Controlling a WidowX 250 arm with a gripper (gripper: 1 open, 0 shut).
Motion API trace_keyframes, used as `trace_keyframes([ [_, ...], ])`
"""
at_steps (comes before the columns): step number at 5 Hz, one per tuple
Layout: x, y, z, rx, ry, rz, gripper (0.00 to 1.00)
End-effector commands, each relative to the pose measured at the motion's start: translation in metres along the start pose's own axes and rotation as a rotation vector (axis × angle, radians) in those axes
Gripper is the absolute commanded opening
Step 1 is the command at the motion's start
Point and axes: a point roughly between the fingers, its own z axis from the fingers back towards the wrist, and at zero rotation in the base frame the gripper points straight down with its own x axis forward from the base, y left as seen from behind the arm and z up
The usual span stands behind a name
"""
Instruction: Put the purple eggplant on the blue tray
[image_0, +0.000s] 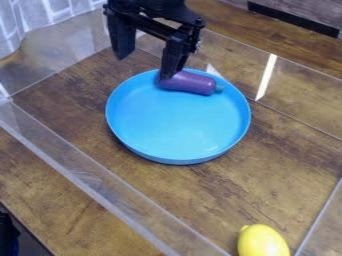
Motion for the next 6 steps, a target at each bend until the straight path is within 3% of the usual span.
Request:
trace_keyframes([
  [1,0.003,0.009,0.016,0.001,-0.069,0.022,1.0],
  [4,0.018,0.003,0.001,-0.009,-0.075,-0.045,1.0],
  [6,0.046,-0.008,-0.017,-0.019,-0.107,-0.12,1.0],
])
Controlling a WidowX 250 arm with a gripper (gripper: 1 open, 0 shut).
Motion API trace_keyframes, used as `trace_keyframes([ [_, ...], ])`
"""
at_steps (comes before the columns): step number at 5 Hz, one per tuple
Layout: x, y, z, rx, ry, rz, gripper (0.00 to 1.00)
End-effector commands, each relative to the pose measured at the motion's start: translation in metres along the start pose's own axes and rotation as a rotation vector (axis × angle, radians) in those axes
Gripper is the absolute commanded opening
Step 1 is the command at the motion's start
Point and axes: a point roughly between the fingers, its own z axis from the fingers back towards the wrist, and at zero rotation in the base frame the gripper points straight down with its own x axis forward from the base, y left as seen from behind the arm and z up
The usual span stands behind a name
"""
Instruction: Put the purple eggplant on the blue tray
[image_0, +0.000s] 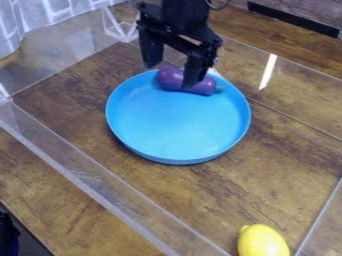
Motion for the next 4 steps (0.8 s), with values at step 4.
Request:
trace_keyframes([
  [4,0.04,0.006,-0.017,0.017,-0.074,-0.004,1.0],
])
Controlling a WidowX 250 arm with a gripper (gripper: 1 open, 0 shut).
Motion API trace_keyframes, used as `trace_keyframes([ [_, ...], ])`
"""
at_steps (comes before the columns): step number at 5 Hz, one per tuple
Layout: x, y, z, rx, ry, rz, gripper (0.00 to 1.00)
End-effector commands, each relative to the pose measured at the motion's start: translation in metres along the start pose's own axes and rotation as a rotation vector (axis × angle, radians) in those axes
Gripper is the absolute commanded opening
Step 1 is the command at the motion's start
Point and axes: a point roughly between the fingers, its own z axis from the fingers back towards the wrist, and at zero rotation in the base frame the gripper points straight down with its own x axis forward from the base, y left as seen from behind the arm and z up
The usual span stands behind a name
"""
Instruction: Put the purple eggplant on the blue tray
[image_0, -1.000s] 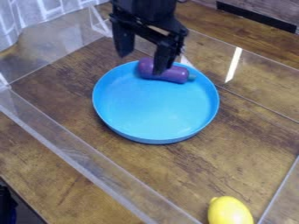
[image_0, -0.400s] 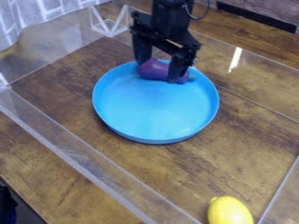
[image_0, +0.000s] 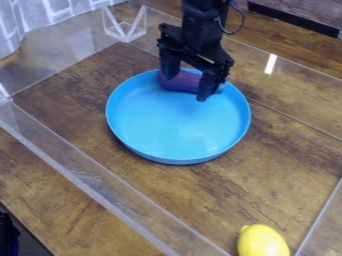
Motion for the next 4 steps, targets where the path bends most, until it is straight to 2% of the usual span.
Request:
trace_keyframes([
  [1,0.016,0.012,0.013,0.012,-0.066,0.023,1.0],
  [4,0.032,0.023,-0.004,0.026,-0.063,0.033,1.0],
])
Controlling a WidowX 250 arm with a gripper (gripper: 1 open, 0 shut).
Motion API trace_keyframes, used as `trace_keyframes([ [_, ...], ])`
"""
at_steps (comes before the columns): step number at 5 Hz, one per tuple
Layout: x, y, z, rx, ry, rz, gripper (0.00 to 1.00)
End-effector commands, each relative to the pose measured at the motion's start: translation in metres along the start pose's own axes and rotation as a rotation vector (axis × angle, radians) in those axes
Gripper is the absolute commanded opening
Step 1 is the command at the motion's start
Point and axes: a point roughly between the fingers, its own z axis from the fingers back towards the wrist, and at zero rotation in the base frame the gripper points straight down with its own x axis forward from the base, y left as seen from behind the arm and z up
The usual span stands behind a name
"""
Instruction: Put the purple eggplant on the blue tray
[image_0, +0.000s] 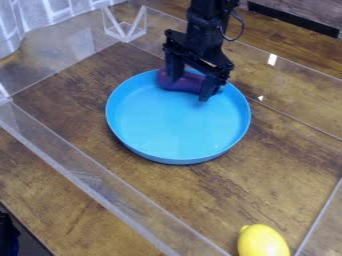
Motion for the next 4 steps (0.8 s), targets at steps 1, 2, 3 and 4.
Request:
trace_keyframes([
  [1,0.015,0.017,0.013,0.016,-0.062,0.033,1.0],
  [2,0.019,0.017,0.009,0.018,-0.064,0.034,1.0],
  [3,0.02,0.016,0.005,0.018,-0.066,0.032,1.0],
  [4,0.021,0.014,0.002,0.018,-0.065,0.031,1.0],
])
